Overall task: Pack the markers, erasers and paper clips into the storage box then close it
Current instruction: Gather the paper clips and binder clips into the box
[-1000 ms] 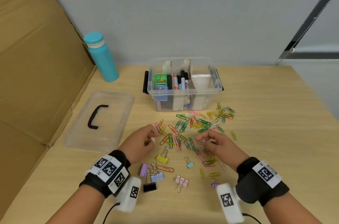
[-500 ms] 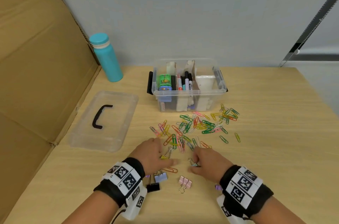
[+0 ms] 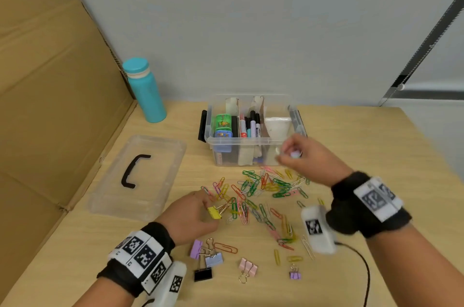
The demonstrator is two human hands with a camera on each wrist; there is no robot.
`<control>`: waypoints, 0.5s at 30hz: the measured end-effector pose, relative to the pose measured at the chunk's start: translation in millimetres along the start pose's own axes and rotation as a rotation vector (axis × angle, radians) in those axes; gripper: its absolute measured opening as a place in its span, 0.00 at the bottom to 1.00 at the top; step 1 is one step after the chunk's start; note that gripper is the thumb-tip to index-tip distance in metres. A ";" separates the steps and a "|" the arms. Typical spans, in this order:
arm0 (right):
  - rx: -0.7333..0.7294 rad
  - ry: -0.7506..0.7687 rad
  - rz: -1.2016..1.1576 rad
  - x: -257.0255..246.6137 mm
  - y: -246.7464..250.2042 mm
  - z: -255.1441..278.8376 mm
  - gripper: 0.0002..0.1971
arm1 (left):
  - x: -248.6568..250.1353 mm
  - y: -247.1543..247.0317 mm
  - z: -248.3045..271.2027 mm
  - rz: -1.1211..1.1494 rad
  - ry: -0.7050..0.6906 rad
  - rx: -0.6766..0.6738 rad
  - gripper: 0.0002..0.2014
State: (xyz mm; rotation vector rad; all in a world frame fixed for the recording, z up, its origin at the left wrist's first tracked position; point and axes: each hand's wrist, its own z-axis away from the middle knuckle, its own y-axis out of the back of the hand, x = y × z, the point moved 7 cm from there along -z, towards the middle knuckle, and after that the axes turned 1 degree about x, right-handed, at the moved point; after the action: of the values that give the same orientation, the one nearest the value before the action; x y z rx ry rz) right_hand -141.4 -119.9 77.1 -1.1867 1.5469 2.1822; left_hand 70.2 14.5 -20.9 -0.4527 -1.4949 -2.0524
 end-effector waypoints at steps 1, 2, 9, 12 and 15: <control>0.091 -0.013 -0.021 -3.2 16.9 -16.1 0.09 | 1.4 3.7 -1.4 0.012 -0.011 0.017 0.27; 0.165 -0.037 -0.040 -3.7 30.2 -33.3 0.09 | 3.6 6.7 -2.4 0.010 -0.015 0.028 0.24; 0.138 -0.239 -0.070 1.9 43.6 -126.3 0.18 | 15.1 15.3 -2.5 -0.042 -0.030 0.088 0.16; 0.151 -0.190 -0.068 2.1 46.9 -134.0 0.20 | 12.7 15.0 -1.5 -0.006 -0.033 0.089 0.16; 0.241 -0.062 0.014 3.6 46.9 -110.4 0.19 | 14.0 16.7 1.3 0.003 -0.046 0.099 0.16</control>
State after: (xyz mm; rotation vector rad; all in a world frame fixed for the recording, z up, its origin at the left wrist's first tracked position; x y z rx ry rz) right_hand -117.6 -236.4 93.5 -1.0267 1.7363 1.9528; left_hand 69.3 8.7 0.2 -0.4654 -1.6134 -1.9673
